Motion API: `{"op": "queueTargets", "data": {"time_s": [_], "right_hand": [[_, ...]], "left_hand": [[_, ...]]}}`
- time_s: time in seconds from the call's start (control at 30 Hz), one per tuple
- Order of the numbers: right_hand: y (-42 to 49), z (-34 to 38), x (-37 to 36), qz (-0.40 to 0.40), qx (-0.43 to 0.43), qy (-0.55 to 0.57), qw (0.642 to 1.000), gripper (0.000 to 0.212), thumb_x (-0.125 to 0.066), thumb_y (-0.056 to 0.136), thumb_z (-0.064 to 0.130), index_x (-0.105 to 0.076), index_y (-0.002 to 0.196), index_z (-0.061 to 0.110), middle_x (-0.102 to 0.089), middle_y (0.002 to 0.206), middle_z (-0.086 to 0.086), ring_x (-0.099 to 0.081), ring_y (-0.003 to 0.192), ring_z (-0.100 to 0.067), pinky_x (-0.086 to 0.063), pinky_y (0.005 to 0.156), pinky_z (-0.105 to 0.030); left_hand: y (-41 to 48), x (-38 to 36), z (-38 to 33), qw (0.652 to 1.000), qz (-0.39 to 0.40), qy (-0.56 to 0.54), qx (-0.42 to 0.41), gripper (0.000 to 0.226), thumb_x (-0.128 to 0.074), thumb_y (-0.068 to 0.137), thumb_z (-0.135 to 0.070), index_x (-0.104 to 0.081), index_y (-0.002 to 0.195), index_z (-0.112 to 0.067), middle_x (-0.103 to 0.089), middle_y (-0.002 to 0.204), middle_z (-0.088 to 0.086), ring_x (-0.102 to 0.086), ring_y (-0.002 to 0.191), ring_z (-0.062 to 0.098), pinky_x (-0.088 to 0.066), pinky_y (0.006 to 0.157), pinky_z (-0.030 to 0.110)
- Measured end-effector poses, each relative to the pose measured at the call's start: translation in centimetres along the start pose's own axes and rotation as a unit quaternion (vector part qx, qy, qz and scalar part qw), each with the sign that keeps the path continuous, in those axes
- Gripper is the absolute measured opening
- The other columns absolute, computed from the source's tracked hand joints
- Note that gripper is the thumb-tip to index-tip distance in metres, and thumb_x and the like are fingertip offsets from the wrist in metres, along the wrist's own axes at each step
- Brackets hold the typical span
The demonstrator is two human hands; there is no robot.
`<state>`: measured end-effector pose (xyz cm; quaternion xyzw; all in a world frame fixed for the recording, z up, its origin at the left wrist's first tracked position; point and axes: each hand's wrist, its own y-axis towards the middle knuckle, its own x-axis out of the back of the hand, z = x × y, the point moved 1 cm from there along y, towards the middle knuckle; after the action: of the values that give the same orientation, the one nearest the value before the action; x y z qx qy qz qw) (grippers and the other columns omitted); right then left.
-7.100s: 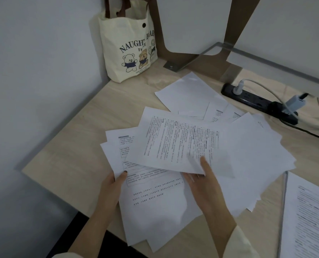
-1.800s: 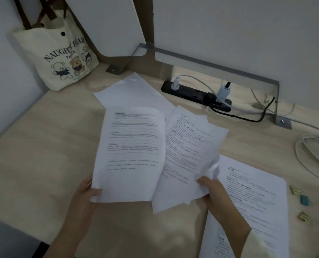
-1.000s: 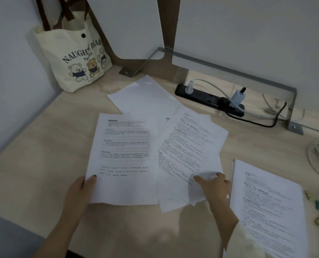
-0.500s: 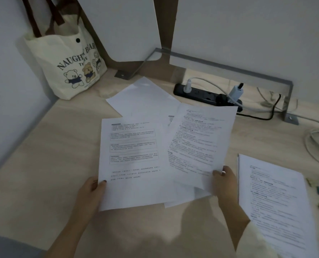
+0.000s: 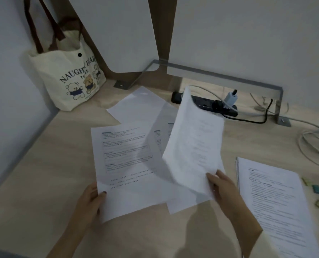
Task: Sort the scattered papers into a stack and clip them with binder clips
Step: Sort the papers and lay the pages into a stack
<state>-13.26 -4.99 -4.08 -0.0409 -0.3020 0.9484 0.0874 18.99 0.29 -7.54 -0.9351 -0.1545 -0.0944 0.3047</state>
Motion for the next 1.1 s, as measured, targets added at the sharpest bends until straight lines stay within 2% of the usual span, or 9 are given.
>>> {"op": "queueTargets", "data": {"time_s": [0.1, 0.2, 0.3, 0.4, 0.57, 0.63, 0.77, 0.93, 1.1], "right_hand": [[0.0, -0.9, -2.4, 0.044, -0.01, -0.173, 0.984, 0.019, -0.047, 0.092, 0.005, -0.065, 0.097, 0.01, -0.069, 0.1, -0.007, -0.064, 0.089, -0.024, -0.051, 0.081, -0.033], [0.5, -1.1, -4.2, 0.069, 0.009, -0.33, 0.942, 0.021, -0.042, 0.091, 0.005, -0.058, 0.08, 0.013, -0.063, 0.085, -0.001, -0.057, 0.075, -0.015, -0.045, 0.067, -0.024], [1.5, -1.5, -5.4, 0.079, 0.027, -0.393, 0.916, 0.029, -0.039, 0.09, 0.006, -0.043, 0.065, 0.021, -0.051, 0.068, 0.003, -0.045, 0.061, -0.011, -0.033, 0.055, -0.021], [2.1, -1.7, -6.4, 0.098, 0.053, -0.421, 0.9, 0.034, -0.04, 0.092, 0.007, -0.034, 0.063, 0.024, -0.039, 0.061, 0.005, -0.034, 0.054, -0.007, -0.027, 0.049, -0.015], [2.3, -2.2, -6.4, -0.027, 0.118, -0.419, 0.9, 0.02, -0.047, 0.094, 0.018, -0.06, 0.108, 0.014, -0.061, 0.1, -0.001, -0.056, 0.088, -0.013, -0.038, 0.066, -0.011], [2.4, -2.4, -6.5, -0.073, 0.157, -0.485, 0.857, 0.029, -0.049, 0.092, 0.019, -0.056, 0.119, 0.01, -0.056, 0.12, -0.007, -0.052, 0.109, -0.021, -0.042, 0.081, -0.021], [2.2, -3.0, -8.1, -0.036, 0.155, -0.571, 0.806, 0.067, -0.052, 0.087, 0.044, -0.027, 0.141, 0.012, -0.025, 0.15, -0.008, -0.028, 0.136, -0.024, -0.034, 0.106, -0.033], [2.4, -4.5, -9.8, -0.014, 0.124, -0.656, 0.744, 0.079, -0.047, 0.086, 0.052, -0.01, 0.146, 0.015, -0.004, 0.155, -0.02, -0.007, 0.144, -0.033, -0.021, 0.116, -0.041], [2.5, -4.3, -11.5, -0.049, 0.102, -0.715, 0.69, 0.064, -0.043, 0.089, 0.021, -0.008, 0.143, 0.016, -0.014, 0.146, -0.029, -0.019, 0.137, -0.041, -0.042, 0.1, -0.044]], "left_hand": [[0.2, -0.1, 0.3, 1.0, 0.017, -0.009, 0.022, 0.012, -0.051, 0.092, -0.01, -0.058, 0.101, -0.008, -0.067, 0.096, 0.01, -0.062, 0.079, 0.021, -0.048, 0.066, 0.032], [0.8, -0.2, 0.4, 0.998, 0.011, -0.025, 0.051, 0.028, -0.045, 0.094, -0.035, -0.066, 0.101, -0.017, -0.07, 0.103, 0.007, -0.065, 0.093, 0.024, -0.05, 0.086, 0.041], [1.5, -1.0, -0.2, 0.993, 0.016, -0.071, 0.09, 0.035, -0.041, 0.092, -0.049, -0.063, 0.097, -0.022, -0.068, 0.092, 0.002, -0.065, 0.088, 0.022, -0.051, 0.072, 0.036], [2.0, -1.8, -0.5, 0.997, 0.043, -0.048, 0.046, 0.026, -0.05, 0.092, -0.037, -0.06, 0.108, -0.02, -0.068, 0.1, 0.001, -0.065, 0.09, 0.019, -0.051, 0.07, 0.033], [1.6, -0.9, 0.0, 0.996, -0.074, 0.019, -0.04, 0.024, -0.047, 0.093, -0.013, -0.056, 0.116, -0.012, -0.063, 0.109, 0.006, -0.059, 0.106, 0.028, -0.045, 0.087, 0.039], [1.6, 0.8, 0.3, 0.991, -0.123, 0.034, -0.044, 0.032, -0.046, 0.094, -0.015, -0.052, 0.123, -0.005, -0.06, 0.12, 0.013, -0.055, 0.112, 0.031, -0.043, 0.094, 0.044], [1.9, 4.2, 1.7, 0.986, -0.154, 0.049, -0.03, 0.035, -0.045, 0.094, -0.015, -0.05, 0.126, -0.002, -0.057, 0.125, 0.017, -0.053, 0.111, 0.033, -0.041, 0.09, 0.044], [1.4, 5.4, 2.3, 0.988, -0.151, 0.037, -0.016, 0.032, -0.043, 0.095, -0.014, -0.051, 0.123, -0.001, -0.057, 0.116, 0.014, -0.05, 0.097, 0.025, -0.039, 0.082, 0.039], [1.7, 5.1, 2.7, 0.985, -0.168, 0.025, -0.002, 0.032, -0.044, 0.095, -0.016, -0.051, 0.123, -0.002, -0.056, 0.123, 0.018, -0.051, 0.101, 0.027, -0.038, 0.084, 0.038]]}}
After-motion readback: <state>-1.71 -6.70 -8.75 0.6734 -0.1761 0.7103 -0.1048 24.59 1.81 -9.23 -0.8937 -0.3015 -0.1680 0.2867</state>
